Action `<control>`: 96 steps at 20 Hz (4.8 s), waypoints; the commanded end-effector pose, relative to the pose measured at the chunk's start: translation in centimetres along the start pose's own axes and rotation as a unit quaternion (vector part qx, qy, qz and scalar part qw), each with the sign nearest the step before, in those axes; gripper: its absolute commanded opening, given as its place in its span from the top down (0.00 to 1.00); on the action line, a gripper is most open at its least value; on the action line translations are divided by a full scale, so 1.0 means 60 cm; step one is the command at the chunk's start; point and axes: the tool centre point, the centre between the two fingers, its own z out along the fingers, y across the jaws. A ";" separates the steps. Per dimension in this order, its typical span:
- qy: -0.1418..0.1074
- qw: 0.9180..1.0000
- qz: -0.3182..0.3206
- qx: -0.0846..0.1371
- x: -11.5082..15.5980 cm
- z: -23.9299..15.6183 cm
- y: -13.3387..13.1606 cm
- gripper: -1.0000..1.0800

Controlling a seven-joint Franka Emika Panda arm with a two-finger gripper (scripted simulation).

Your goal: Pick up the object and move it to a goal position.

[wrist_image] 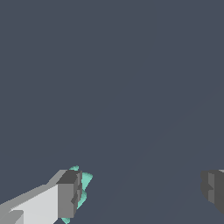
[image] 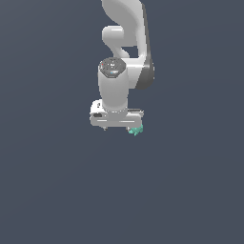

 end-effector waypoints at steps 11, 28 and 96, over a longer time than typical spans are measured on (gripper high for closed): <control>0.002 0.999 0.047 0.000 -0.020 0.023 -0.034 0.04; 0.009 0.979 0.206 0.001 -0.104 0.094 -0.129 0.04; 0.013 0.958 0.287 0.002 -0.047 0.110 -0.170 1.00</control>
